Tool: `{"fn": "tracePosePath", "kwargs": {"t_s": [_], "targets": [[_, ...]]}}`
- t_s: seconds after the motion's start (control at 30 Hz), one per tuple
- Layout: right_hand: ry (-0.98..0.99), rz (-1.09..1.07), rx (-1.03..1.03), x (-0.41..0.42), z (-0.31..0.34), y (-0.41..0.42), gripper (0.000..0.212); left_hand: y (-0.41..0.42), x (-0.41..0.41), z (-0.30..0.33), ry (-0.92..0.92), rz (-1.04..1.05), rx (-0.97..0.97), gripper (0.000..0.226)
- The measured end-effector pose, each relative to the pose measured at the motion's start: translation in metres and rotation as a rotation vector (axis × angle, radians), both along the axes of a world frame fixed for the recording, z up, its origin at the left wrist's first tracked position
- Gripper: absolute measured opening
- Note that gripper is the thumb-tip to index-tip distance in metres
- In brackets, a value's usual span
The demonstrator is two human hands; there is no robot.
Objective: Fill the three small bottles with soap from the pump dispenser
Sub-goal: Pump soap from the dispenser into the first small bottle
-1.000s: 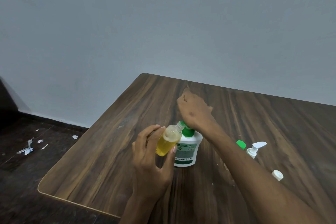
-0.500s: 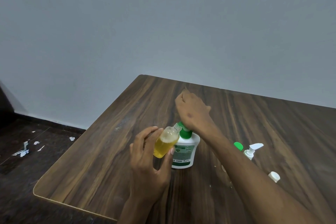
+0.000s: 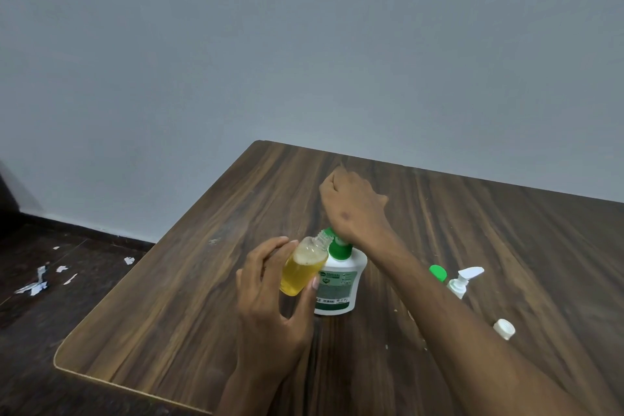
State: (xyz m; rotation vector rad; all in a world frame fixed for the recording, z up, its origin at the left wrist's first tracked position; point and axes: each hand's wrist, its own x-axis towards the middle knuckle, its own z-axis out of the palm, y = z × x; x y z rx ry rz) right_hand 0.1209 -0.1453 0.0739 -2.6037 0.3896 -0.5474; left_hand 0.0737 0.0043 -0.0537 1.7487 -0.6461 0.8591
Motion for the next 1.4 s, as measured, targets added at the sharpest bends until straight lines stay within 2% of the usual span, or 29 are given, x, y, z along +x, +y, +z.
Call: {"fn": "tracePosePath", "kwargs": {"t_s": [0.37,0.47,1.4], "targets": [[0.065,0.01,0.02,-0.0014,-0.0004,-0.0001,0.019,-0.0004,-0.0001,-0.001,0.004,0.014,0.01,0.044],[0.01,0.009,0.013,-0.0021,0.001,-0.0009,0.022,-0.0002,0.0,-0.0011,0.006,0.015,0.01,0.044],[0.039,-0.004,0.025,-0.0037,0.0021,0.0013,0.024,0.0001,-0.0012,0.0011,0.017,0.001,0.017,0.043]]}}
